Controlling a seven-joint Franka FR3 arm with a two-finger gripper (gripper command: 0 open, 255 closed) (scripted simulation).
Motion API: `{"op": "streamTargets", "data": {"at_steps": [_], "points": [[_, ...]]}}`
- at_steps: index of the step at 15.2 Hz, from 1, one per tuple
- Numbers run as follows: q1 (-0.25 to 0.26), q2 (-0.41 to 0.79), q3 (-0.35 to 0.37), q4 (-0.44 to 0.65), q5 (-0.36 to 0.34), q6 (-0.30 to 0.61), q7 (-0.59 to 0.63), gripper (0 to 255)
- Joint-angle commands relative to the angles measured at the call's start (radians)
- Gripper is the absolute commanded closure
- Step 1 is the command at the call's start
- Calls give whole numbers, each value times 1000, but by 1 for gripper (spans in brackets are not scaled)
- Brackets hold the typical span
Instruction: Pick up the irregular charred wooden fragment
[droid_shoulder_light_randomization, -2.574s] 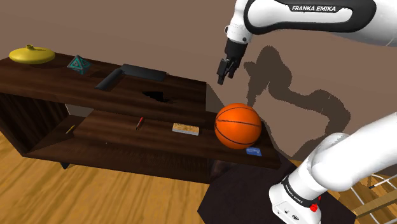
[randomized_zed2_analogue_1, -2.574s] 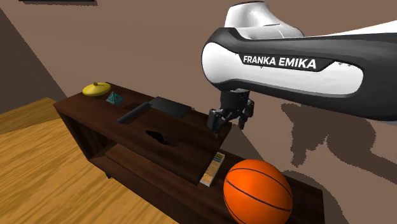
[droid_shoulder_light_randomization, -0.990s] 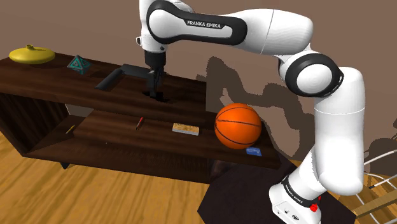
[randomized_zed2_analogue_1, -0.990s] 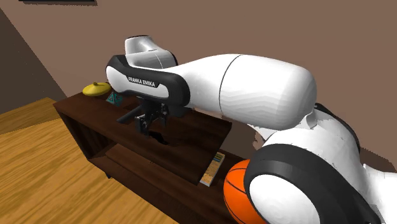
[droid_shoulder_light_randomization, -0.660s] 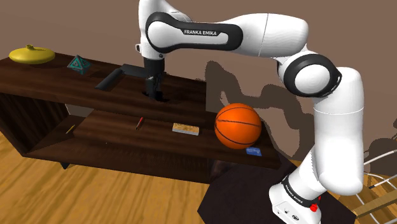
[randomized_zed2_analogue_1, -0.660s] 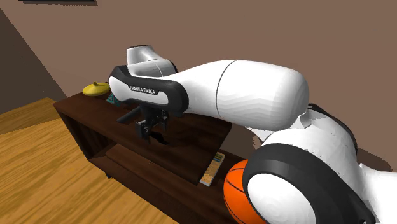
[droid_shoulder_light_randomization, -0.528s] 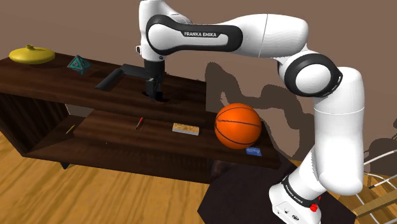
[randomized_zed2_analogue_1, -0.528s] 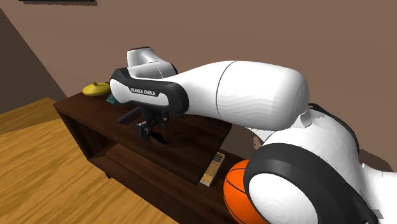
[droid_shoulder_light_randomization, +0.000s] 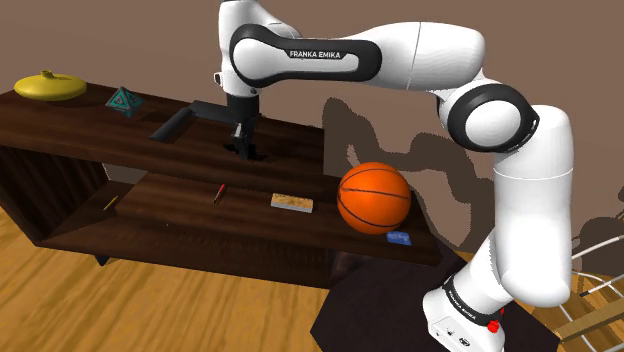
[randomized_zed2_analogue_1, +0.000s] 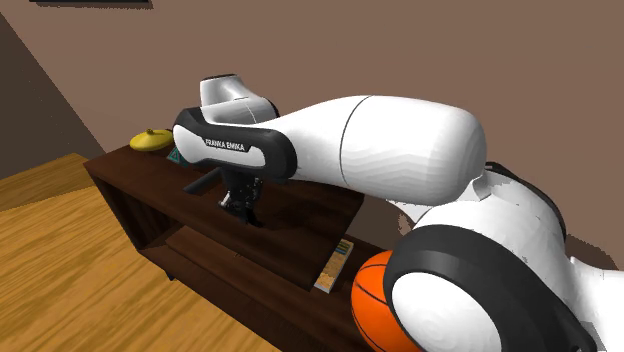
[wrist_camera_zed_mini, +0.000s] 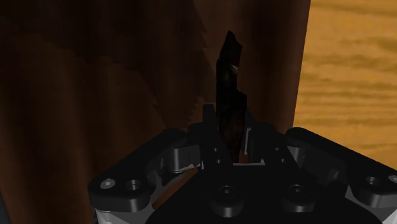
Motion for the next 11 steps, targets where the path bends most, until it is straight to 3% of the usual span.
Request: {"op": "streamTargets", "data": {"at_steps": [1, 11], "points": [[0, 0, 0, 0, 0, 0, 0, 255], [15, 16, 1, 147, -2, -130, -1, 255]]}}
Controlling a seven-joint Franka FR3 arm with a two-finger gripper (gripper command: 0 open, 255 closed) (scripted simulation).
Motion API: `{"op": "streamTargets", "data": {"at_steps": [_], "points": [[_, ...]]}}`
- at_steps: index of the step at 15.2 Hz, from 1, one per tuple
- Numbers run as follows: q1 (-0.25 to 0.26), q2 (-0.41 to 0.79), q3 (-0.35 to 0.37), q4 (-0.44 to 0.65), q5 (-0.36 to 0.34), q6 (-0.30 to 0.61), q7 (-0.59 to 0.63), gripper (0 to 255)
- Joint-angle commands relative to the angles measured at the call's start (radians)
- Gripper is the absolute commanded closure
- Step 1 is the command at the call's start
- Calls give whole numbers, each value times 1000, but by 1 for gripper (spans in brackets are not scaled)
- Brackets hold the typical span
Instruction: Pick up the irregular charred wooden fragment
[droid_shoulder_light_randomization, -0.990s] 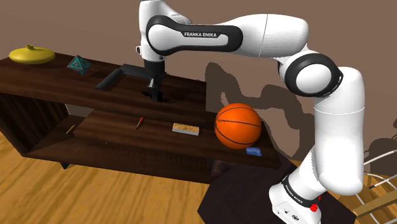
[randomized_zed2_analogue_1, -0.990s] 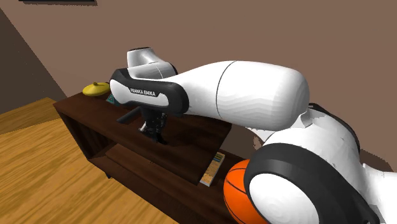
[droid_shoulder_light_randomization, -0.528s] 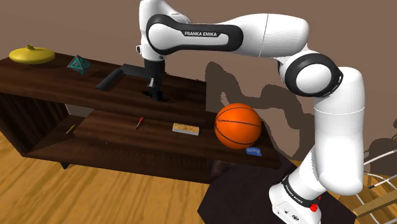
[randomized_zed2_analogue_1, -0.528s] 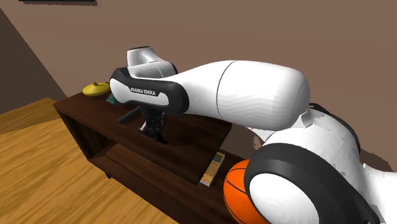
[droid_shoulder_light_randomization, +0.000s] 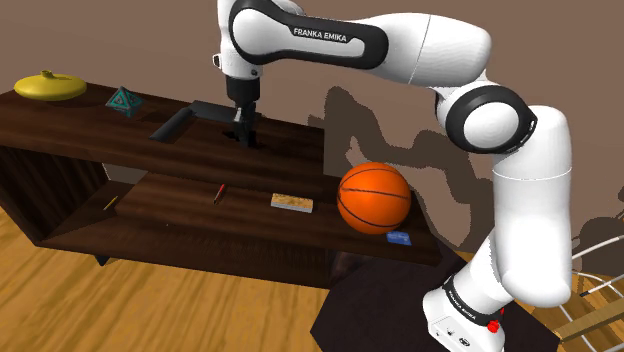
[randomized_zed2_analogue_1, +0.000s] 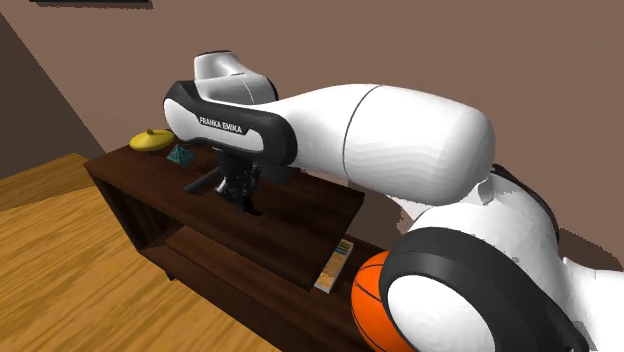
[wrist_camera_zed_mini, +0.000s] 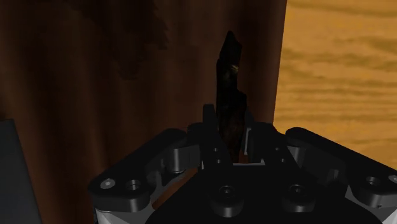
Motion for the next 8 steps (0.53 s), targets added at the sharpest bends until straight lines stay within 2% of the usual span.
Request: {"op": "streamTargets", "data": {"at_steps": [1, 6, 8], "points": [[5, 9, 0, 45, -2, -36, 0, 255], [21, 39, -2, 164, -8, -124, -1, 255], [21, 40, -2, 168, -8, -127, -1, 255]]}}
